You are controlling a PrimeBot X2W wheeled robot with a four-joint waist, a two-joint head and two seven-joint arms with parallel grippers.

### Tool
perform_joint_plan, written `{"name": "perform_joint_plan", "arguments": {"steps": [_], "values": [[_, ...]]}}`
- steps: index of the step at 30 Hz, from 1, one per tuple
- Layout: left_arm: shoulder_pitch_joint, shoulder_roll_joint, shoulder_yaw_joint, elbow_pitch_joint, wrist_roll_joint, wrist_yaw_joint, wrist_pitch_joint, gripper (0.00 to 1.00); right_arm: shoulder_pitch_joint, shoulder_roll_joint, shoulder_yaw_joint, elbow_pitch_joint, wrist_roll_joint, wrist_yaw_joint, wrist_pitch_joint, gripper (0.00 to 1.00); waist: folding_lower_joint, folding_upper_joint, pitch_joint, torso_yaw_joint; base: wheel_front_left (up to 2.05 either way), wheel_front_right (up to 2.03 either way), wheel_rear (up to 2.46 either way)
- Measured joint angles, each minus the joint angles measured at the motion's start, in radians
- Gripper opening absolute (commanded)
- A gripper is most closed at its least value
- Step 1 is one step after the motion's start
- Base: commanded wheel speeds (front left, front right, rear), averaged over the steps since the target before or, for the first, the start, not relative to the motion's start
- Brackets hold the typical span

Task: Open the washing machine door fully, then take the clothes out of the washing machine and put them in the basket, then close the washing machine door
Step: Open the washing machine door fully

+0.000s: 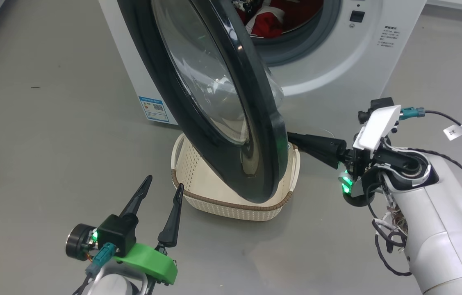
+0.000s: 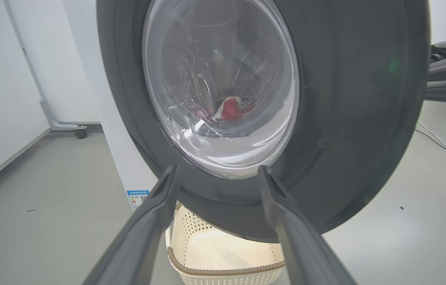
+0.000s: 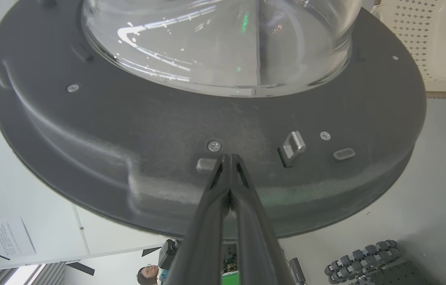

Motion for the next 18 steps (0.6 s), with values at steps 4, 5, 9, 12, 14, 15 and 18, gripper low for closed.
{"name": "perform_joint_plan", "arguments": {"steps": [4,5,9,12,14,15,18], "values": [[0.011,0.001,0.000,0.005,0.000,0.009,0.000,1.00,0.035,0.008,0.031,-0.023,0.005,0.000,-0.003,0.00,0.0000,0.0000,-0.012,0.023,0.00,0.00,0.00],[0.012,0.001,0.000,0.006,0.000,0.009,0.000,1.00,0.046,0.010,0.039,-0.028,0.009,0.000,-0.003,0.00,0.0000,0.0000,-0.015,0.029,0.00,0.00,0.00],[0.014,0.002,-0.003,0.007,0.000,0.009,0.000,1.00,0.080,0.008,0.075,-0.057,0.053,0.000,-0.008,0.00,0.0000,0.0000,-0.024,0.054,0.00,0.00,0.00],[0.016,0.002,-0.006,0.008,0.000,0.009,0.000,1.00,0.099,0.007,0.107,-0.081,0.075,0.000,-0.016,0.00,0.0000,0.0000,-0.030,0.074,0.00,0.00,0.00],[0.018,0.002,-0.006,0.009,0.000,0.013,0.000,1.00,0.111,0.008,0.131,-0.096,0.093,0.000,-0.023,0.00,0.0000,0.0000,-0.033,0.088,0.00,0.00,0.00],[0.020,0.002,-0.005,0.010,0.000,0.016,0.000,1.00,0.117,0.008,0.142,-0.102,0.102,0.000,-0.025,0.00,0.0000,0.0000,-0.035,0.095,0.00,0.00,0.00],[0.024,0.002,-0.005,0.013,-0.001,0.017,0.000,1.00,0.132,0.008,0.174,-0.123,0.117,0.000,-0.036,0.00,0.0000,0.0000,-0.040,0.116,0.00,0.00,0.00]]}}
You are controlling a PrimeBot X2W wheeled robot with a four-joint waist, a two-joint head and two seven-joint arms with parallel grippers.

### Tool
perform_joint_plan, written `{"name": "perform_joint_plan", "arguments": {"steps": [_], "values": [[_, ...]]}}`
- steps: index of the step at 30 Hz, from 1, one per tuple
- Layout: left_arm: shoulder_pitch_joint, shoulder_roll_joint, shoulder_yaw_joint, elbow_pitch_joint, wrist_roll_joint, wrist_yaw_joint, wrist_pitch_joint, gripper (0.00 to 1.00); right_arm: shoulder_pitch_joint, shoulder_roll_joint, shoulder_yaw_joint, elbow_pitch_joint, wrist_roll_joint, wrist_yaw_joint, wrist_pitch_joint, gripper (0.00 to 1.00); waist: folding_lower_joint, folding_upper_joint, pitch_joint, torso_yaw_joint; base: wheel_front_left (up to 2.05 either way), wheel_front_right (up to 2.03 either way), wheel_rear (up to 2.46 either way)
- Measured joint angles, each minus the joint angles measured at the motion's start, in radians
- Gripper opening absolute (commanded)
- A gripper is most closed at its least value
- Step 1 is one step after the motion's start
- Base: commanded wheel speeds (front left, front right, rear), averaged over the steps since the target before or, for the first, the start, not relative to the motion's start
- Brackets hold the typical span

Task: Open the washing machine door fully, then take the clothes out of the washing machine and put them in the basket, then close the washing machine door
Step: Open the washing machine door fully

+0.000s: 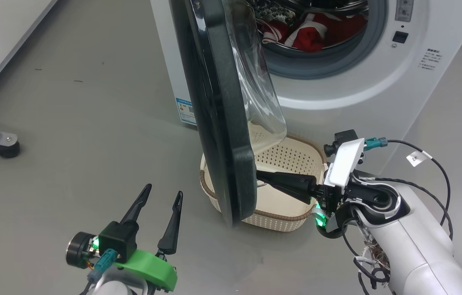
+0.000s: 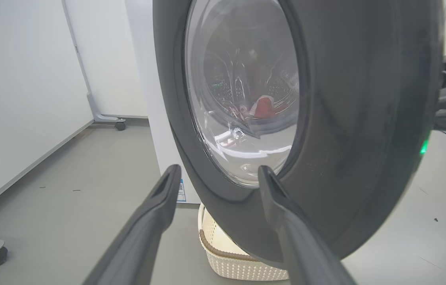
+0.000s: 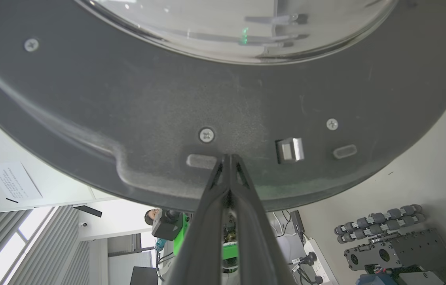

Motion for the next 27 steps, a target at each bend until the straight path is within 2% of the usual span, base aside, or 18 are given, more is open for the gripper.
{"name": "perform_joint_plan", "arguments": {"steps": [15,27], "values": [[0.007,0.000,0.013,-0.005,-0.011,0.016,0.000,1.00,0.020,-0.002,0.127,-0.054,0.046,0.000,-0.094,0.00,0.0000,0.0000,-0.004,0.079,0.00,0.00,0.00],[0.007,0.001,0.019,-0.015,-0.012,0.026,0.000,1.00,0.020,-0.001,0.193,-0.077,0.065,0.000,-0.152,0.00,0.0000,0.0000,0.003,0.092,0.00,0.00,0.00]]}}
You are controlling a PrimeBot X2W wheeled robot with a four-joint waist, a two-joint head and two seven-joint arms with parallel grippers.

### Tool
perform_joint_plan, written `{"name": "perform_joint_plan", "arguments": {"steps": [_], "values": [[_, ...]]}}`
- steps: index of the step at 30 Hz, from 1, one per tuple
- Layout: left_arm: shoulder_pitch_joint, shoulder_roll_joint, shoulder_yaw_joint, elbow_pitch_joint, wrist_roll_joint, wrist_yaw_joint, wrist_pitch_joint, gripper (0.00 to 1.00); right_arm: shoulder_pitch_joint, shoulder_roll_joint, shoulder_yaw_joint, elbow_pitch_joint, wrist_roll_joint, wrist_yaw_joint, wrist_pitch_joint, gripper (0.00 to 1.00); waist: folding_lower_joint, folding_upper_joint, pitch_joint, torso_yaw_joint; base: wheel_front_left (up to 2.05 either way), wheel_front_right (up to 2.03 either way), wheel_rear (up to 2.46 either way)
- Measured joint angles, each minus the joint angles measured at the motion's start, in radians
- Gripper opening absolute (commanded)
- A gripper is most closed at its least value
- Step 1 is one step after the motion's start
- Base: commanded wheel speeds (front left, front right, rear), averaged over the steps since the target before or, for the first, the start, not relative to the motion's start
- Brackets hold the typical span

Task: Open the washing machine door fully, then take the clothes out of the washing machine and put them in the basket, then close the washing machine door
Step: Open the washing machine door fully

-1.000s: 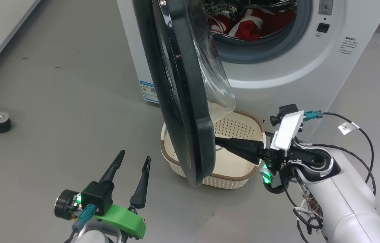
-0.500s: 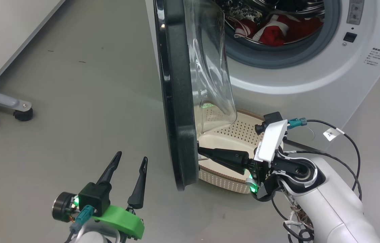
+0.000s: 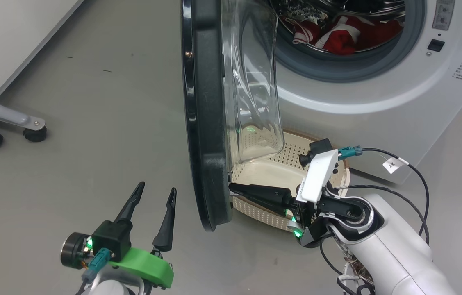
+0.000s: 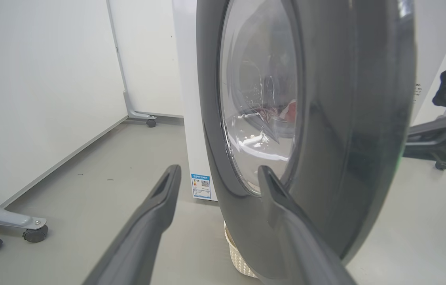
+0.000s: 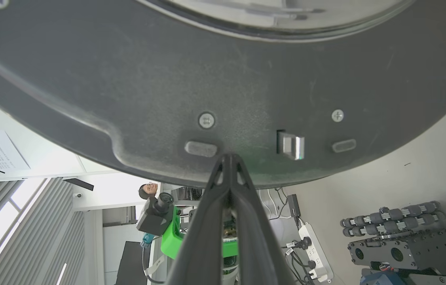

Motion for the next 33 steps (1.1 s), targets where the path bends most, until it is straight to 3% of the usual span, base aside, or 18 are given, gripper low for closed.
{"name": "perform_joint_plan", "arguments": {"steps": [6,14,15,16,17,28,33], "values": [[0.000,0.000,0.006,-0.006,-0.004,0.009,0.000,1.00,0.005,0.000,-0.012,-0.014,0.011,0.000,-0.037,0.00,0.0000,0.0000,0.002,-0.005,0.00,0.00,0.00],[0.001,0.000,0.014,-0.006,-0.006,0.015,0.000,1.00,0.047,0.003,-0.103,-0.069,0.042,0.000,-0.124,0.00,0.0000,0.0000,0.001,-0.018,0.00,0.00,0.00],[0.002,0.000,0.017,-0.006,-0.006,0.018,0.000,1.00,0.058,0.003,-0.114,-0.074,0.042,0.000,-0.135,0.07,0.0000,0.0000,-0.001,-0.020,0.00,0.00,0.00],[0.004,0.000,0.019,-0.005,-0.006,0.018,0.000,1.00,0.071,0.003,-0.128,-0.080,0.039,0.000,-0.150,0.42,0.0000,0.0000,-0.003,-0.023,0.00,0.00,0.00],[0.006,0.000,0.019,-0.005,-0.006,0.018,0.000,1.00,0.084,0.003,-0.143,-0.085,0.031,0.000,-0.170,1.00,0.0000,0.0000,-0.004,-0.025,0.00,0.00,0.00],[0.025,0.000,0.033,0.000,-0.009,0.025,0.000,1.00,0.219,-0.020,-0.232,-0.154,-0.114,0.000,-0.358,1.00,0.0000,0.0000,-0.022,-0.052,0.00,0.00,0.00],[0.025,0.000,0.036,0.002,-0.009,0.026,0.000,1.00,0.261,-0.083,-0.250,-0.172,-0.311,0.000,-0.513,1.00,0.0000,0.0000,-0.023,-0.057,0.00,0.00,0.00]]}}
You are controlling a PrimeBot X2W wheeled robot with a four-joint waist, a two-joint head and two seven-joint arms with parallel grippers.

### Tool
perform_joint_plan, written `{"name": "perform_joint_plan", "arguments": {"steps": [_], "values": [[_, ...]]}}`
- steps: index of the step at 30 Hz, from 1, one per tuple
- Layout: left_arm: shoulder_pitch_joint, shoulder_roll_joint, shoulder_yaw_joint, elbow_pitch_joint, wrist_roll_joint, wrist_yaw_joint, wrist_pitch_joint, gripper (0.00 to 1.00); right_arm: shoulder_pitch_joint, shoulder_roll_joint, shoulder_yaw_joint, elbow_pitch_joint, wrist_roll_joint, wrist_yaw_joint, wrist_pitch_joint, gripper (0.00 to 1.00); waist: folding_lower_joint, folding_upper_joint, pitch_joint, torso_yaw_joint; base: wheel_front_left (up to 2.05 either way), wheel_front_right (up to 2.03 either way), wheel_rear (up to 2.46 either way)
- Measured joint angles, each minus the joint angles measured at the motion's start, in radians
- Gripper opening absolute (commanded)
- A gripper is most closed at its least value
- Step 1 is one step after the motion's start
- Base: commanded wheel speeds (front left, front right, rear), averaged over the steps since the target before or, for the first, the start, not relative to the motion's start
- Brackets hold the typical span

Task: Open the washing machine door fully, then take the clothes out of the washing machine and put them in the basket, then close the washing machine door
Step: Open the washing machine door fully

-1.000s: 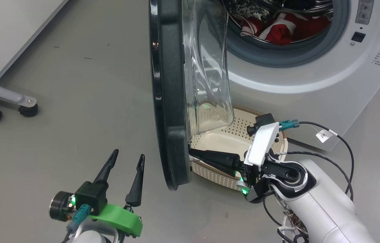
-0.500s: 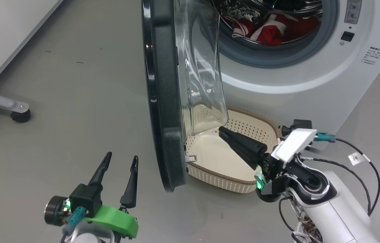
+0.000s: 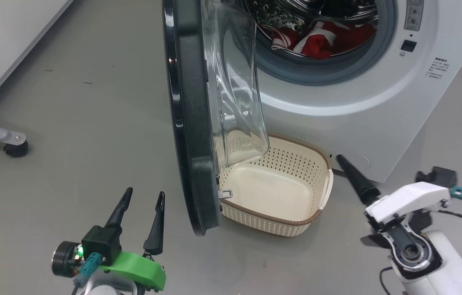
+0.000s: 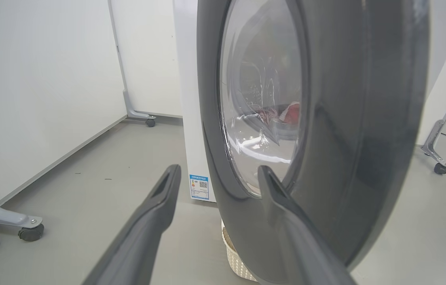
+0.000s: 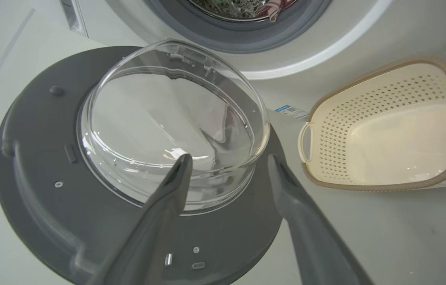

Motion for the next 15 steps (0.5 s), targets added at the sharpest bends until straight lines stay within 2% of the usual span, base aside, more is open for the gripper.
{"name": "perform_joint_plan", "arguments": {"steps": [4,8,11,13,15], "values": [[0.001,0.000,0.002,0.002,-0.004,0.002,0.000,1.00,0.015,-0.072,-0.044,0.005,-0.216,0.000,-0.202,1.00,0.0000,0.0000,-0.001,-0.004,0.00,0.00,0.00],[0.005,0.000,0.004,0.003,-0.007,0.006,0.000,1.00,0.036,-0.152,-0.040,0.037,-0.437,0.000,-0.358,1.00,0.0000,0.0000,-0.004,-0.008,0.00,0.00,0.00],[0.009,0.000,0.004,0.006,-0.007,0.006,0.000,1.00,0.046,-0.186,-0.022,0.048,-0.587,-0.003,-0.463,1.00,0.0000,0.0001,-0.007,-0.012,0.00,0.00,0.00],[0.012,0.000,0.004,0.007,-0.007,0.006,0.000,1.00,0.047,-0.197,0.000,0.048,-0.671,-0.031,-0.526,1.00,0.0000,0.0000,-0.009,-0.014,0.00,0.00,0.00],[0.015,0.000,0.004,0.008,-0.007,0.006,0.000,1.00,0.047,-0.206,0.020,0.047,-0.756,-0.060,-0.519,1.00,0.0000,0.0000,-0.011,-0.015,0.00,0.00,0.00]]}}
